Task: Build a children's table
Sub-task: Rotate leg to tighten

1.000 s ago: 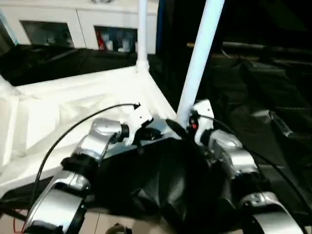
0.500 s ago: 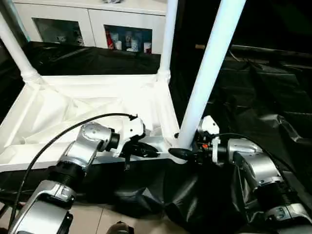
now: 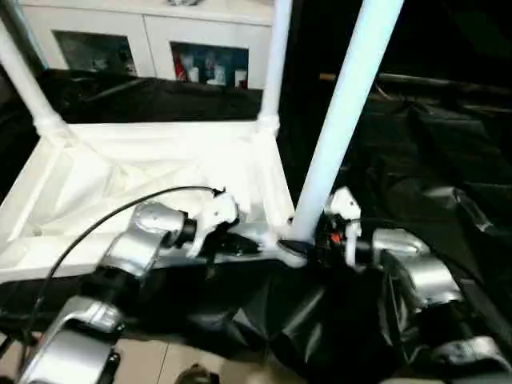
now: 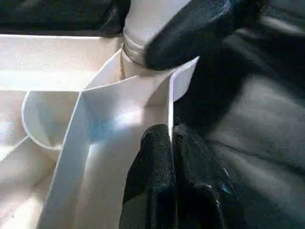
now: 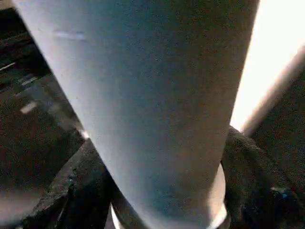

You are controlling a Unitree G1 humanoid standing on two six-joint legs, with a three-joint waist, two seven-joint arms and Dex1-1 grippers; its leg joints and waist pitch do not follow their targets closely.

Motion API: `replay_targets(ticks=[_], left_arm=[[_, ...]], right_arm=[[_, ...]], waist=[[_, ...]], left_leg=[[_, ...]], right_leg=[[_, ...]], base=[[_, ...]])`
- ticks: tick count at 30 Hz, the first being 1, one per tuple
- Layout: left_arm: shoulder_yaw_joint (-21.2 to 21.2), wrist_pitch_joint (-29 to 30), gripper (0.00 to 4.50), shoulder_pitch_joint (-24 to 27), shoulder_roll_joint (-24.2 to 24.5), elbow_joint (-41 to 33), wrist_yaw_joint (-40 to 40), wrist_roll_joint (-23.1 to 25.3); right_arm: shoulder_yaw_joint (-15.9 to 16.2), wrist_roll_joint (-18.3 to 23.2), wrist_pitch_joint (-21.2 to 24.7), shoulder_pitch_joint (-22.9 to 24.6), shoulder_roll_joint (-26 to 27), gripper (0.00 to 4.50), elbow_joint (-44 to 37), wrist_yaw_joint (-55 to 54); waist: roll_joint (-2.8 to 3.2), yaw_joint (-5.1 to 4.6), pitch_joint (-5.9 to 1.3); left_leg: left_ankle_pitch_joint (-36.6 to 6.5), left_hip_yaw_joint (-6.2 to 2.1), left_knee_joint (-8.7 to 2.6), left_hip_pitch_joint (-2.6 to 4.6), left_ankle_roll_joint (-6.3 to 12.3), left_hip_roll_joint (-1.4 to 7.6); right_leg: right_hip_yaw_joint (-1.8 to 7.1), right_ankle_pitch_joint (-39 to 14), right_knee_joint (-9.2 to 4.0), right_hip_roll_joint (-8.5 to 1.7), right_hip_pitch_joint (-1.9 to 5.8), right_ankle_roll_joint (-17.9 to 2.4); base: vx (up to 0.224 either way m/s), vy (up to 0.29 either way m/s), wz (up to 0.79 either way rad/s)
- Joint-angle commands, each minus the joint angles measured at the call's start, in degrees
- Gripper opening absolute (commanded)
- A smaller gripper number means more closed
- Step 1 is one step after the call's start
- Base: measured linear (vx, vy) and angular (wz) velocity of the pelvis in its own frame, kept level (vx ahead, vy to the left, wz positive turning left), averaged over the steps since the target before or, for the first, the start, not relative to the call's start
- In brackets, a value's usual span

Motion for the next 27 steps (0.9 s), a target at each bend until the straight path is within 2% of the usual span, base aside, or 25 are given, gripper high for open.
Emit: replay_targets(ticks=[1, 2, 4, 5, 7, 10, 11, 12, 13, 15, 16, 17, 20, 22, 24, 27], left_arm=[[2.02, 1.32, 0.00, -4.15, -4.44, 2.10, 8.11, -0.57], [2.16, 1.95, 0.00, -5.23, -5.62, 3.50, 10.24, -0.27], [2.47, 2.27, 0.00, -6.22, -6.78, 5.11, 12.73, -0.07], [2.70, 2.38, 0.00, -6.76, -7.42, 6.04, 14.24, 0.02], [3.25, 1.36, 0.00, -8.74, -9.31, 9.59, 19.22, 1.07], [3.57, 0.36, 0.00, -9.46, -10.32, 10.20, 19.34, 0.93], [3.59, 0.12, 0.00, -9.57, -10.48, 10.20, 19.09, 0.88], [3.35, -0.56, 0.00, -9.63, -10.44, 10.13, 18.15, 0.80], [3.09, -1.16, 0.00, -9.54, -10.22, 9.97, 17.14, 0.75], [2.72, -1.85, 0.00, -9.31, -9.80, 9.68, 16.06, 0.61], [2.47, -2.69, 0.00, -8.93, -9.30, 9.34, 14.26, 0.28], [2.28, -3.14, 0.00, -8.43, -8.78, 8.81, 12.52, -0.05], [1.43, -4.44, 0.00, -6.66, -7.17, 6.74, 7.09, -0.57], [0.70, -4.95, 0.00, -5.34, -5.93, 5.24, 4.12, -0.72], [0.17, -5.14, 0.00, -4.56, -5.16, 4.34, 2.20, -0.82], [-0.93, -4.68, 0.00, -2.82, -3.35, 1.96, -2.41, -1.56]], right_arm=[[0.35, -1.74, 0.18, -2.06, 5.48, 2.67, 5.30, -11.13], [-0.72, -2.25, 0.39, -3.40, 7.35, 2.67, 7.83, -16.61], [-1.43, -2.49, 0.00, -4.57, 8.96, 2.67, 9.69, -20.56], [-1.75, -2.56, -0.38, -5.16, 9.81, 2.67, 10.57, -22.39], [-2.32, -3.32, -1.19, -7.29, 12.72, 2.67, 13.23, -27.07], [-1.00, -4.42, -3.93, -7.68, 13.97, 2.67, 13.35, -24.79], [-0.73, -4.34, -4.33, -7.68, 14.16, 3.02, 13.21, -23.70], [-1.06, -3.13, -4.35, -7.62, 14.47, 3.02, 12.81, -21.87], [-1.36, -2.19, -3.98, -7.49, 14.44, 3.23, 12.34, -20.63], [-1.04, -1.88, -4.15, -7.27, 13.91, 3.47, 11.80, -19.46], [0.11, -2.56, -4.76, -6.86, 12.78, 3.59, 11.18, -17.61], [1.20, -3.28, -5.21, -6.37, 11.54, 3.72, 10.49, -15.81], [3.97, -4.59, -7.04, -4.81, 7.47, 3.72, 8.50, -9.18], [4.15, -3.12, -6.91, -3.64, 5.20, 3.72, 6.37, -4.14], [4.20, -2.35, -6.58, -3.01, 3.90, 3.72, 4.98, -1.17], [4.88, -2.94, -7.87, -1.99, 0.81, 3.72, 3.35, 3.08]], waist=[[-0.06, -0.59, -3.63], [-0.01, -0.82, -3.81], [0.25, -1.16, -3.80], [0.18, -1.17, -3.96], [0.41, -1.31, -4.15], [0.25, -0.91, -4.28], [0.39, -0.91, -4.28], [0.49, -0.95, -4.24], [0.43, -0.96, -4.19], [0.50, -0.99, -4.16], [0.70, -1.01, -4.14], [0.59, -1.02, -4.10], [0.51, -0.90, -4.23], [0.36, -0.92, -4.20], [0.47, -0.70, -4.16], [0.37, -0.58, -4.02]], left_leg=[[-14.05, -2.32, -4.41, 1.75, -1.30, 4.14], [-14.42, -2.40, -4.42, 1.99, -2.03, 4.11], [-14.26, -2.37, -4.44, 1.85, -2.16, 4.10], [-13.67, -2.43, -4.45, 1.78, -2.03, 4.16], [-10.41, -2.14, -4.25, 1.51, -0.74, 3.87], [-9.10, -2.06, -3.96, 1.37, 0.84, 3.84], [-8.95, -2.09, -3.96, 1.35, 1.11, 3.89], [-8.96, -2.11, -4.01, 1.33, 1.44, 3.93], [-9.70, -2.08, -4.02, 1.40, 1.75, 3.93], [-10.26, -2.13, -4.09, 1.35, 1.74, 3.99], [-10.66, -2.20, -4.14, 1.44, 1.60, 4.08], [-10.85, -2.19, -4.17, 1.42, 1.55, 4.08], [-9.80, -2.15, -3.99, 1.19, 2.08, 4.09], [-9.62, -2.10, -3.93, 1.15, 2.83, 4.13], [-9.50, -2.05, -3.88, 1.15, 3.35, 4.27], [-11.04, -2.00, -4.04, 1.31, 2.88, 4.47]], right_leg=[[3.65, -15.74, -5.28, -6.52, 1.35, -11.46], [3.57, -16.13, -5.26, -6.48, 1.33, -11.44], [3.65, -14.55, -5.27, -6.38, 1.43, -11.41], [3.61, -12.87, -5.00, -6.34, 1.67, -11.49], [3.65, -6.17, -4.56, -6.07, 1.82, -12.38], [3.61, -3.67, -4.48, -6.40, 2.30, -12.80], [3.60, -3.39, -4.42, -6.39, 2.30, -12.84], [3.53, -3.40, -4.41, -6.28, 2.31, -12.92], [3.54, -4.16, -4.58, -6.26, 2.34, -12.91], [3.51, -5.09, -4.58, -6.24, 2.34, -12.89], [3.52, -5.57, -4.62, -6.27, 2.28, -12.89], [3.49, -5.86, -4.71, -6.25, 2.30, -12.81], [3.50, -3.61, -4.39, -6.28, 2.59, -12.85], [3.47, -3.07, -4.34, -6.29, 2.65, -13.34], [3.41, -3.28, -4.32, -6.26, 2.59, -13.63], [3.32, -6.21, -4.52, -6.16, 2.32, -13.80]], base=[[0.000, 0.000, 0.00], [0.000, 0.000, 0.00], [0.000, 0.000, 0.00], [0.000, 0.000, 0.00], [0.000, 0.000, 0.00], [0.000, 0.000, 0.00], [0.000, 0.000, 0.00], [0.000, 0.000, 0.00], [0.000, 0.000, 0.00], [0.000, 0.000, 0.00], [0.000, 0.000, 0.00], [0.000, 0.000, 0.00], [0.000, 0.000, 0.00], [0.000, 0.000, 0.00], [0.000, 0.000, 0.00], [0.000, 0.000, 0.00]])
